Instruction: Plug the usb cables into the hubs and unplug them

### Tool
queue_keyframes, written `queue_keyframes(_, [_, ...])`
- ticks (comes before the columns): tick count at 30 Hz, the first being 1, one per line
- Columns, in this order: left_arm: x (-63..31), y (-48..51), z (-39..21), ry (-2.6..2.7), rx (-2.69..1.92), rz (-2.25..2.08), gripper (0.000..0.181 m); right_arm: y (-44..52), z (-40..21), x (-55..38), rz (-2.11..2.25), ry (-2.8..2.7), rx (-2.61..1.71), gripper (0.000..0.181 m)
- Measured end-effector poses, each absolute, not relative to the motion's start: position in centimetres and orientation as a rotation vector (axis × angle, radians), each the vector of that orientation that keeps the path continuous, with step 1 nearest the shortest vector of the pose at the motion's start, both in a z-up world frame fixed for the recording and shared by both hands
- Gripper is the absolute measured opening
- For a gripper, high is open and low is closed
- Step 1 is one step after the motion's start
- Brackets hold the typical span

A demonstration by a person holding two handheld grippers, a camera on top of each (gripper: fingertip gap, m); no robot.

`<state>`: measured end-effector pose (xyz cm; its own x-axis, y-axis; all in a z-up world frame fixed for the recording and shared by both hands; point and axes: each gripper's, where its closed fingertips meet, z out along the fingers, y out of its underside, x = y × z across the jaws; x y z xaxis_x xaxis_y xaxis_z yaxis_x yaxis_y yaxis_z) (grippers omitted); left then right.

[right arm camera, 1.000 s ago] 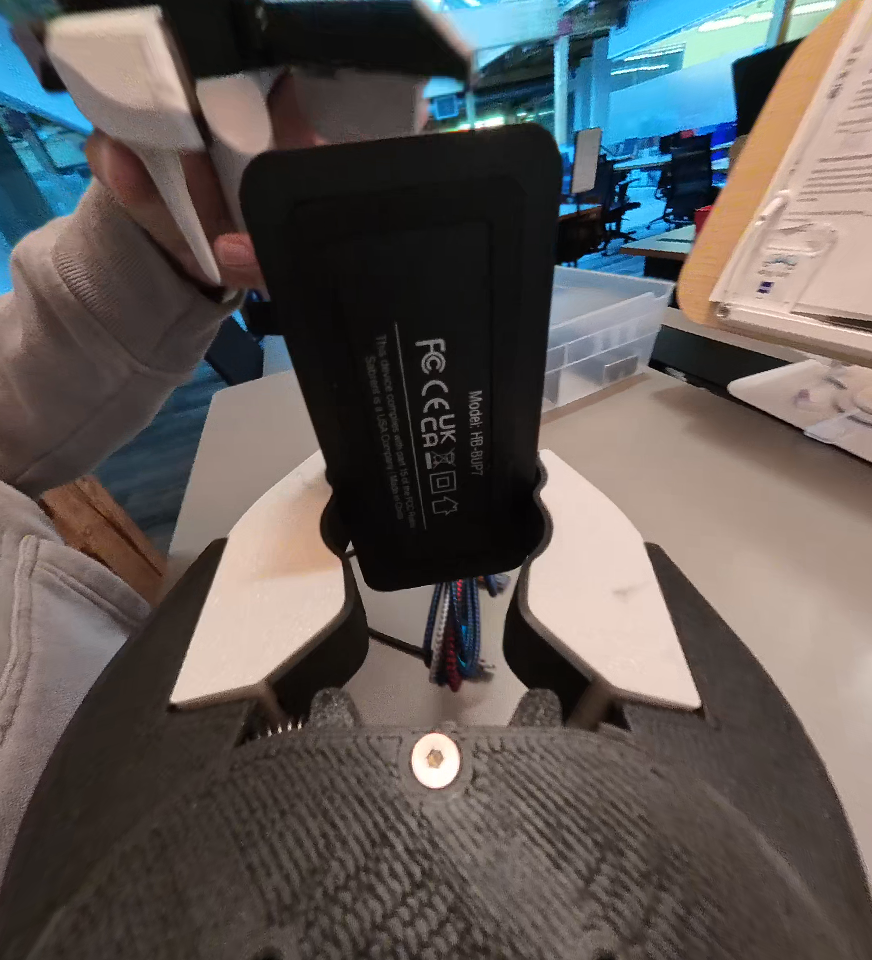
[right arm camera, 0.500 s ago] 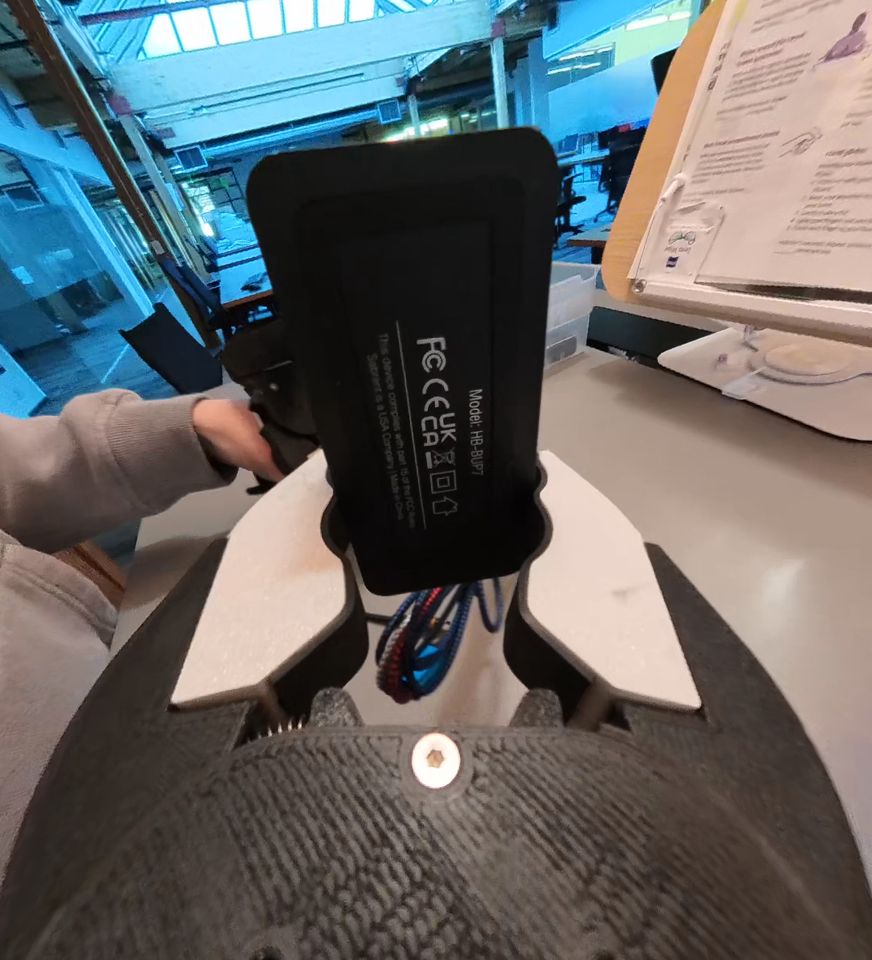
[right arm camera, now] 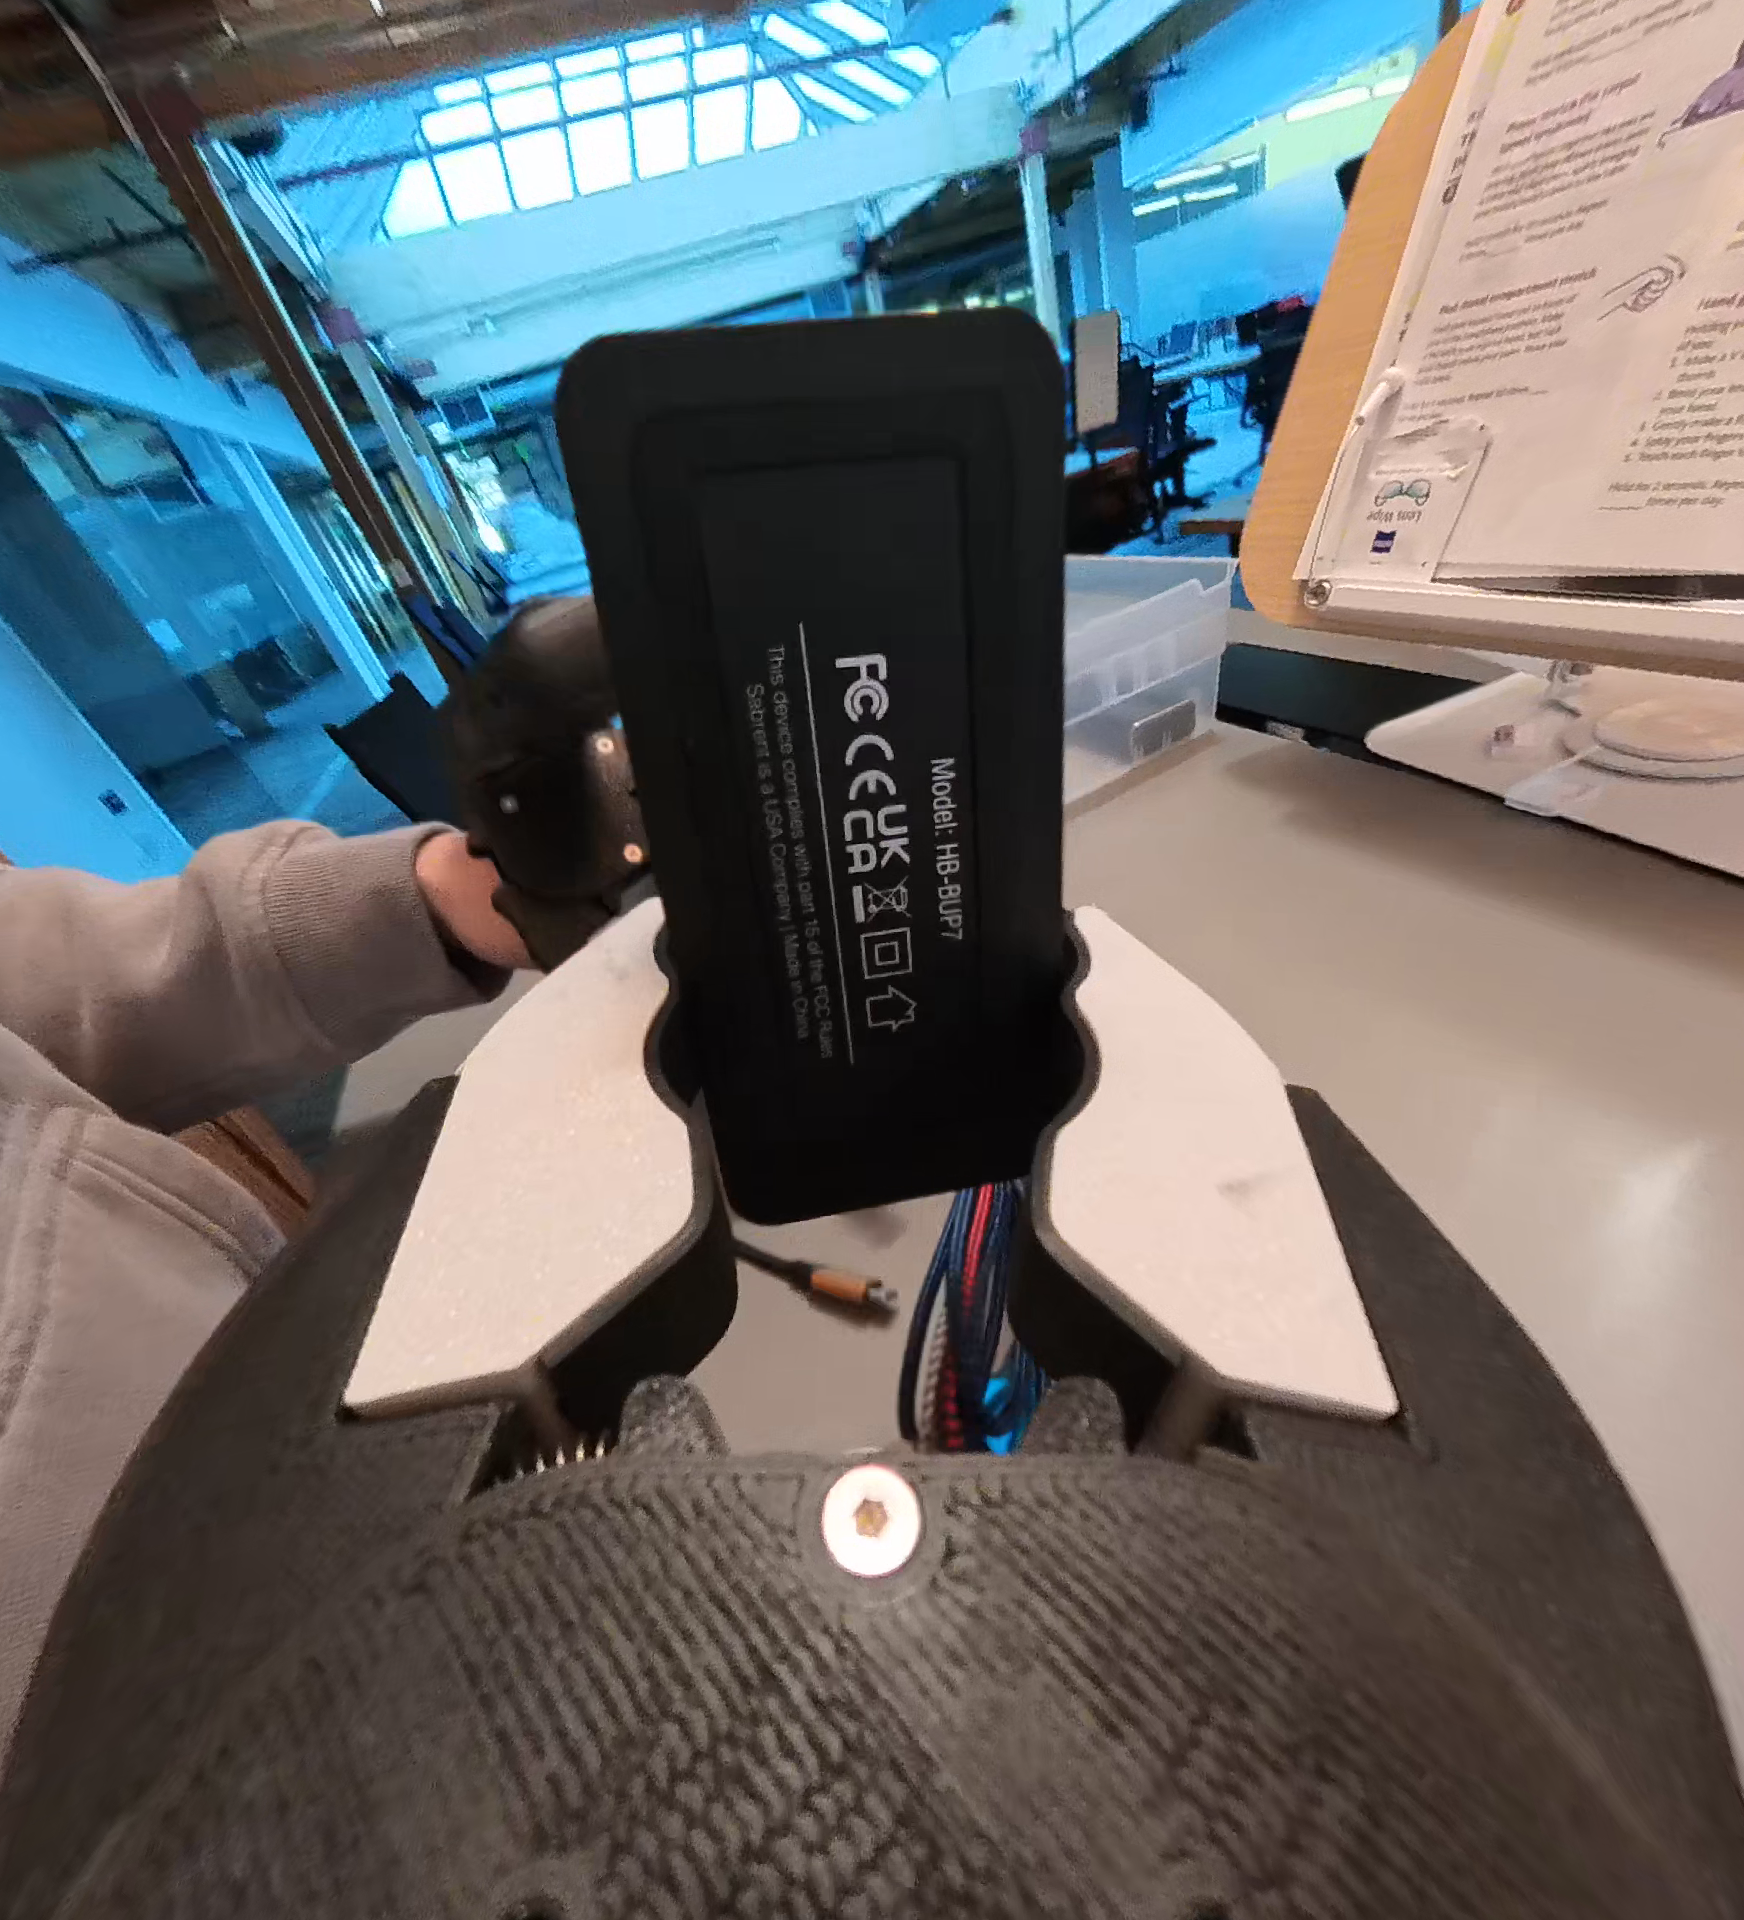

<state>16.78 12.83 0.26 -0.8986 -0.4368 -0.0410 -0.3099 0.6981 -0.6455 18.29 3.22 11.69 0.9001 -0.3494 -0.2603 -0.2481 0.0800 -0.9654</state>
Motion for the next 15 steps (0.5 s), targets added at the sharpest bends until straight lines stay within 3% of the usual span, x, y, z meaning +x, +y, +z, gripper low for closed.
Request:
queue_keyframes(1, [16.6, 12.3, 2.2, 2.699, -0.581, -1.059, 0.003, 3.1, 11.9, 18.2, -0.060, 0.491, -1.484, 0.066])
queue_keyframes(7, [15.8, 9.7, 11.0, 2.603, -0.382, -1.291, 0.003, 3.2, 12.5, 17.5, -0.004, 0.455, -1.423, 0.066])
queue_keyframes(15, [14.3, 8.8, 12.8, 2.749, -0.330, -1.218, 0.003, 3.6, 13.5, 16.2, 0.150, 0.416, -1.319, 0.066])
